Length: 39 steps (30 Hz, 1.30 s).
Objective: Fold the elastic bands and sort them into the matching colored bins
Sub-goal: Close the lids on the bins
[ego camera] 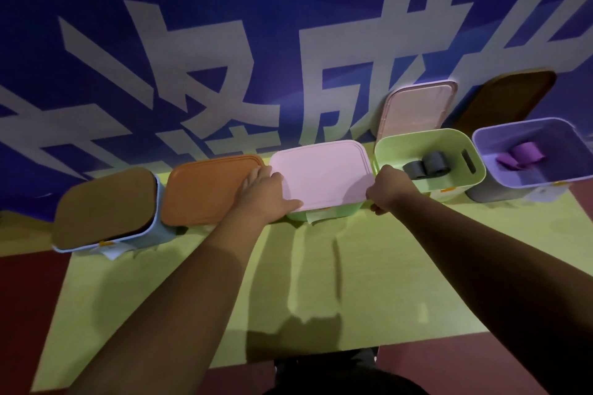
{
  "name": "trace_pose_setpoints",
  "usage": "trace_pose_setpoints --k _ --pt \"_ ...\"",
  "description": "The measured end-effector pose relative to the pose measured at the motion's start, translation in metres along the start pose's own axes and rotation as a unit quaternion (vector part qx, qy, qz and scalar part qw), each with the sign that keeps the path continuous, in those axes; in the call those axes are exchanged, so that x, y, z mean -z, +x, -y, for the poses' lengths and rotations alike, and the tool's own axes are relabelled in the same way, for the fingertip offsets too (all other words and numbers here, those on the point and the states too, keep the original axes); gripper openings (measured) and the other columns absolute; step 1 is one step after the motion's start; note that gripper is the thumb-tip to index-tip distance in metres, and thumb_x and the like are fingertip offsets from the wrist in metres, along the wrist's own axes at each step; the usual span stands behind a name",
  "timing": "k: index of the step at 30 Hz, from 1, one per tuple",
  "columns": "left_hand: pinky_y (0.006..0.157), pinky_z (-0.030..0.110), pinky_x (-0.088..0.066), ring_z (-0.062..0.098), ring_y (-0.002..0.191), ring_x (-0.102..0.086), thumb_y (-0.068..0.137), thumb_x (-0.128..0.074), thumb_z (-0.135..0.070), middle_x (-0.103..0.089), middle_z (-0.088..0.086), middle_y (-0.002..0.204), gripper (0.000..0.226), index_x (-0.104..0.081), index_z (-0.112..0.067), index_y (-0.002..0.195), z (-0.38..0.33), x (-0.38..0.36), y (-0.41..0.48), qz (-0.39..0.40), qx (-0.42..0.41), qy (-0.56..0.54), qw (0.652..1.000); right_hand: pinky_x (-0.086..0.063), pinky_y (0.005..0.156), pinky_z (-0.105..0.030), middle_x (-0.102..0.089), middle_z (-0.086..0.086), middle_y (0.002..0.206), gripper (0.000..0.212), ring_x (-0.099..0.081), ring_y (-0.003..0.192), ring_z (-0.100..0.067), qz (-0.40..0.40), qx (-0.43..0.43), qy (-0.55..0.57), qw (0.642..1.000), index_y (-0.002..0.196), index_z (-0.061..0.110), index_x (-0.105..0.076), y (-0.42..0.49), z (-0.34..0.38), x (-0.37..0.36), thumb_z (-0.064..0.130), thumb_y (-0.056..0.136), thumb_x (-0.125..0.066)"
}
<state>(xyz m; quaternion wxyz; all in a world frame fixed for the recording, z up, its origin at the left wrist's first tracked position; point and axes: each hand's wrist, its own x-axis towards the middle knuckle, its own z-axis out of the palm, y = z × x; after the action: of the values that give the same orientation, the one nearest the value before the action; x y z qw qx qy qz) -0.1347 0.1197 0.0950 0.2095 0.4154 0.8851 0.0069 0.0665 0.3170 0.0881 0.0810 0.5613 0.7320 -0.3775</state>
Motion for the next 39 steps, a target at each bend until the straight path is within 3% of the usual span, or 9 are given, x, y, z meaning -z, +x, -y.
trace_pose_setpoints --k 6,10,14,19,22,25,30,35,39 --pt "0.121 0.050 -0.033 0.030 0.154 -0.023 0.091 -0.063 -0.067 -0.028 0.001 0.169 0.074 -0.050 -0.022 0.149 -0.016 -0.004 -0.007 -0.009 0.035 0.001 0.999 -0.067 0.060 -0.048 -0.074 -0.020 0.073 0.007 -0.077 0.061 -0.034 0.036 0.040 -0.020 0.998 0.093 -0.005 -0.062 -0.004 -0.008 0.013 0.002 0.096 -0.060" --pt "0.121 0.047 -0.034 0.030 0.152 -0.026 0.097 -0.063 -0.052 -0.032 0.003 0.165 0.065 -0.048 -0.019 0.151 -0.035 -0.002 -0.012 -0.008 0.040 -0.011 0.999 -0.065 0.052 -0.039 -0.074 -0.018 0.073 0.012 -0.076 0.059 -0.032 0.042 0.070 -0.033 0.996 0.089 0.000 -0.064 -0.003 -0.012 0.024 0.008 0.096 -0.059" --pt "0.115 0.046 -0.042 0.031 0.141 -0.038 0.098 -0.060 -0.042 -0.043 0.005 0.154 0.056 -0.053 -0.016 0.147 -0.051 -0.003 -0.011 -0.030 0.043 -0.016 0.998 -0.068 0.062 -0.049 -0.076 -0.017 0.082 0.020 -0.078 0.068 -0.033 0.053 0.083 -0.048 0.994 0.091 0.001 -0.069 -0.003 -0.016 0.040 0.018 0.099 -0.060" --pt "0.115 0.046 -0.044 0.032 0.137 -0.046 0.099 -0.064 -0.032 -0.048 0.010 0.151 0.053 -0.055 -0.013 0.148 -0.089 0.005 -0.007 -0.038 -0.007 -0.058 0.998 -0.067 0.078 -0.051 -0.078 -0.015 0.088 0.024 -0.079 0.080 -0.033 0.055 0.056 0.008 0.997 0.091 0.002 -0.070 -0.002 -0.022 0.065 0.018 0.102 -0.057" --pt "0.111 0.043 -0.049 0.028 0.130 -0.055 0.099 -0.065 -0.031 -0.051 0.008 0.147 0.049 -0.057 -0.014 0.145 -0.106 0.006 0.001 -0.028 -0.025 -0.092 0.995 -0.065 0.082 -0.044 -0.076 -0.011 0.094 0.019 -0.076 0.083 -0.027 0.051 0.031 0.050 0.997 0.098 0.004 -0.066 -0.005 -0.024 0.081 0.016 0.107 -0.054" --pt "0.111 0.038 -0.048 0.026 0.128 -0.059 0.102 -0.063 -0.028 -0.053 0.006 0.148 0.045 -0.058 -0.016 0.145 -0.122 0.010 0.012 -0.028 -0.055 -0.112 0.992 -0.065 0.088 -0.047 -0.076 -0.011 0.099 0.018 -0.076 0.089 -0.026 0.049 0.033 0.048 0.997 0.109 0.001 -0.066 -0.011 -0.034 0.098 0.012 0.109 -0.051" --pt "0.105 0.036 -0.048 0.027 0.123 -0.062 0.104 -0.060 -0.020 -0.060 0.006 0.142 0.038 -0.063 -0.015 0.142 -0.160 0.024 0.029 -0.045 -0.129 -0.146 0.980 -0.059 0.057 -0.032 -0.076 -0.007 0.090 0.024 -0.071 0.070 -0.019 0.000 0.020 0.068 0.998 0.109 0.002 -0.070 -0.022 -0.058 0.123 0.015 0.106 -0.050" --pt "0.096 0.035 -0.053 0.024 0.113 -0.064 0.101 -0.064 -0.022 -0.059 0.003 0.134 0.037 -0.065 -0.017 0.138 -0.208 0.042 0.053 -0.053 -0.180 -0.158 0.969 -0.064 0.072 -0.041 -0.078 -0.010 0.095 0.022 -0.072 0.072 -0.021 -0.040 0.013 0.103 0.994 0.106 0.008 -0.066 -0.034 -0.078 0.155 0.025 0.107 -0.052" --pt "0.090 0.033 -0.054 0.022 0.109 -0.062 0.099 -0.064 -0.015 -0.049 0.000 0.141 0.046 -0.055 -0.018 0.144 -0.248 0.060 0.071 -0.085 -0.204 -0.141 0.965 -0.065 0.076 -0.044 -0.079 -0.010 0.095 0.020 -0.071 0.070 -0.021 -0.057 0.030 0.120 0.991 0.108 0.009 -0.068 -0.033 -0.099 0.173 0.023 0.108 -0.054"
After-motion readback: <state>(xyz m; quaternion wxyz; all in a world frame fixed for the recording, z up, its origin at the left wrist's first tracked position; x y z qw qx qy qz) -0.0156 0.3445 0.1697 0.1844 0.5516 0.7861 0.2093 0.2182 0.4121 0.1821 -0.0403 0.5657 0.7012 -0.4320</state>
